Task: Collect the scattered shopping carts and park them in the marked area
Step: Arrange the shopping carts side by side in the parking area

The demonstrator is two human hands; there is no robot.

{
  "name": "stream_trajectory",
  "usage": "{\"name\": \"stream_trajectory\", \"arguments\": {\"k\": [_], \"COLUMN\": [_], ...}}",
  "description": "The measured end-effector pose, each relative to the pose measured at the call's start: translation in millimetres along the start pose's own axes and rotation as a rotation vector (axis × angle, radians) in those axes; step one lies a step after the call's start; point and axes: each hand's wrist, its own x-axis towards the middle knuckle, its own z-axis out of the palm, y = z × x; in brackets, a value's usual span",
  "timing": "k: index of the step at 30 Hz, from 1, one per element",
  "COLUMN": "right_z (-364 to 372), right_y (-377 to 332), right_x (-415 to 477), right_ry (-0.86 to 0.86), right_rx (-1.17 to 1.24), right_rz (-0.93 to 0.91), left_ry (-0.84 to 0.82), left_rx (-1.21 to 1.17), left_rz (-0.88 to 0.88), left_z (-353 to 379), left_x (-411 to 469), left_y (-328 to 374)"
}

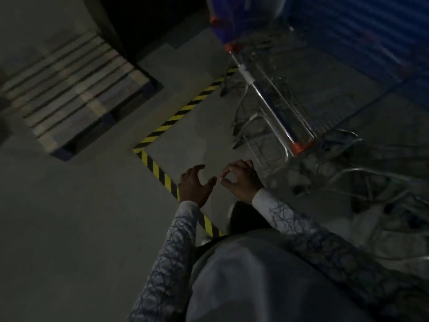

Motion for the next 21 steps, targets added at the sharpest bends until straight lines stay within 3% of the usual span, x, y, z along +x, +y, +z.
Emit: {"name": "stream_trajectory", "arguments": {"k": [4, 12, 16, 21], "right_z": [-11, -45, -50, -48], "right_y": [-6, -75, -102, -107], "right_x": [90, 297, 355, 405], "right_ry": [0.075, 0.087, 0.088, 0.099], "right_rx": [0.061, 0.138, 0.134, 0.111], "right_rz": [0.088, -0.023, -0.060, -0.045], "left_ry": [-0.075, -0.015, 0.075, 0.030], "left_rx": [0.003, 0.035, -0.036, -0.067], "left_rz": [0.036, 0.061, 0.063, 0.204], "left_z": [-9, -81, -116, -143], "left_x": [76, 250, 321, 402], "left_y": [9, 16, 20, 38]}}
